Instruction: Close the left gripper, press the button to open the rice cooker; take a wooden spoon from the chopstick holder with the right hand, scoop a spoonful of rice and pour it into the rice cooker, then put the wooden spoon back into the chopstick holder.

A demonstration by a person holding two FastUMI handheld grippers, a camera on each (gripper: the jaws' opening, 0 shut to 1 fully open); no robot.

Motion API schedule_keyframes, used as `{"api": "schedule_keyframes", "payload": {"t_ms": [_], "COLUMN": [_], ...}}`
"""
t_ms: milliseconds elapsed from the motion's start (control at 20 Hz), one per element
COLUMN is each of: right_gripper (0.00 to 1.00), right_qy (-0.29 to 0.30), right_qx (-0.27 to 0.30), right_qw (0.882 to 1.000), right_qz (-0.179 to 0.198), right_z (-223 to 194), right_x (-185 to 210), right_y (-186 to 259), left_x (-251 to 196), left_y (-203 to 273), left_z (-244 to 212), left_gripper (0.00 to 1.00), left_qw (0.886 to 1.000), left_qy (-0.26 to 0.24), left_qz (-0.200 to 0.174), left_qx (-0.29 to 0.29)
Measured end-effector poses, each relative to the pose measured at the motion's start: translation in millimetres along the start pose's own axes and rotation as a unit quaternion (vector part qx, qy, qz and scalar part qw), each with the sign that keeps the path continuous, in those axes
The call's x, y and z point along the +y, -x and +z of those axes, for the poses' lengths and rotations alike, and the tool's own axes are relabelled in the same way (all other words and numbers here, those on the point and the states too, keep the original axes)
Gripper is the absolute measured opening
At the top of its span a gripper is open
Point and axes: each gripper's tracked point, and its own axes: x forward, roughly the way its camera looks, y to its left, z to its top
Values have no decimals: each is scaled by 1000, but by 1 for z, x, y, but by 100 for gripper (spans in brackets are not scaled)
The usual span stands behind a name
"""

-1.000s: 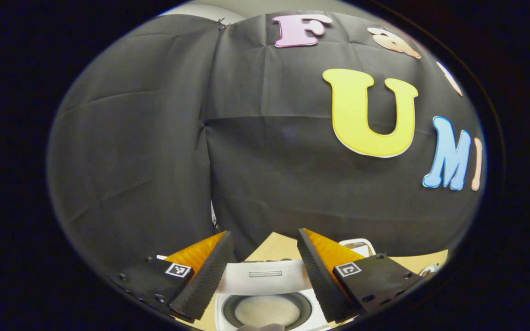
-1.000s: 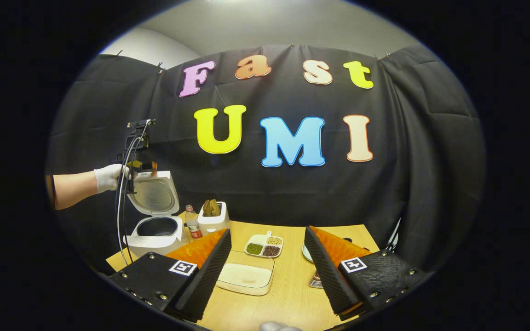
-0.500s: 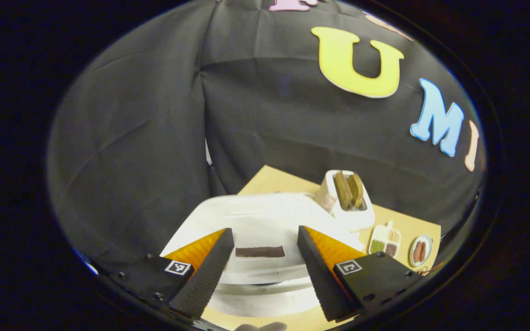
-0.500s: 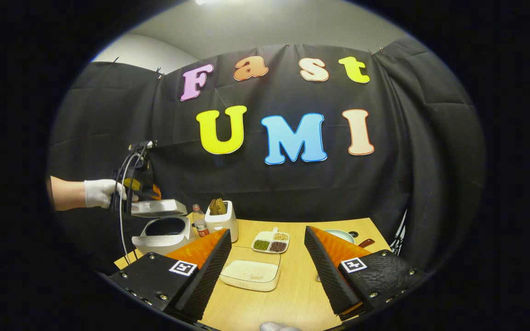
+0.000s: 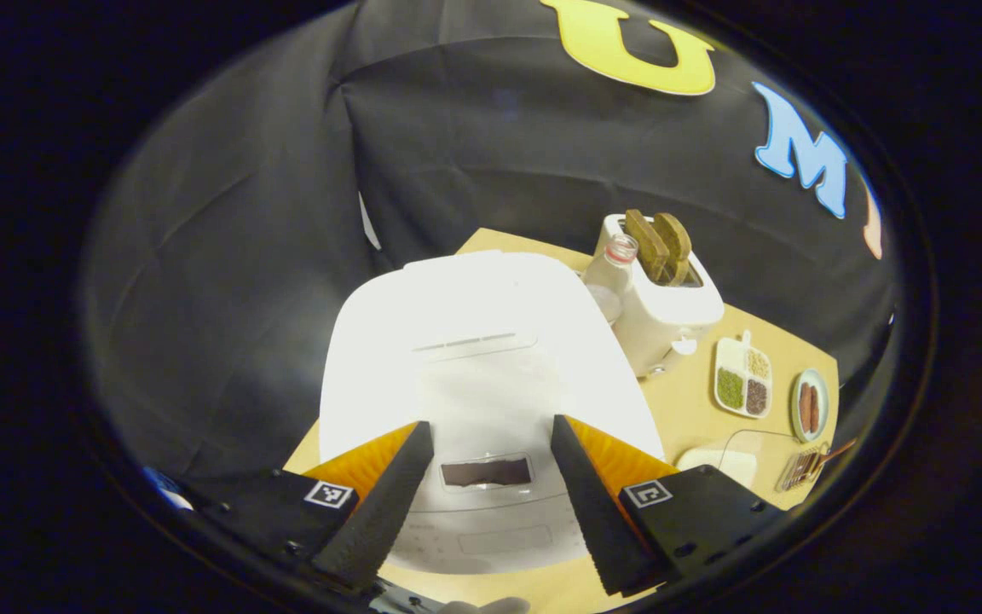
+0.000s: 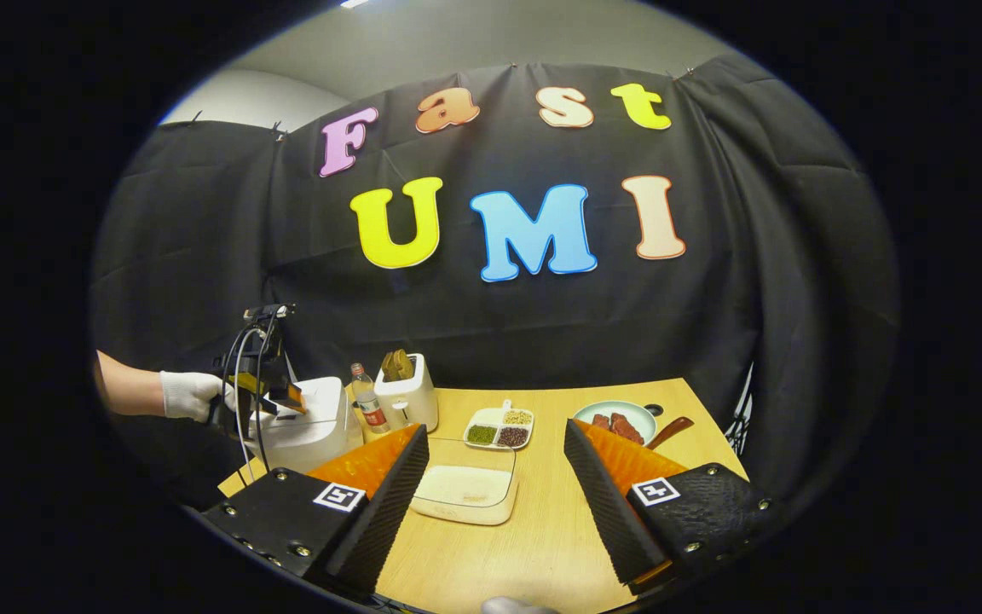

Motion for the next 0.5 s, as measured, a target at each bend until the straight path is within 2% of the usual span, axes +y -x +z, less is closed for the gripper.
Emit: {"api": "schedule_keyframes", "payload": {"t_ms": [200,250,300,450,500], "right_gripper": [98,98,98,98,98], "right_qy": [-12,-17,-20,-19,-19], "right_qx": [2,3,3,6,5], "right_qw": [1000,1000,1000,1000,1000], "right_qz": [5,8,12,16,18], "right_z": [2,2,3,3,5], "right_x": [3,5,6,9,9], "right_y": [-7,-9,-10,-13,-13], "left_x": [-1,1,2,3,4], "left_y": [-1,2,1,0,0], "left_z": [2,1,1,0,2], "left_gripper": [98,95,98,95,98], "left_qw": [1000,1000,1000,1000,1000], "left_qy": [7,8,12,10,6], "left_qz": [-4,-3,-1,3,5], "left_qx": [3,5,3,7,5]}}
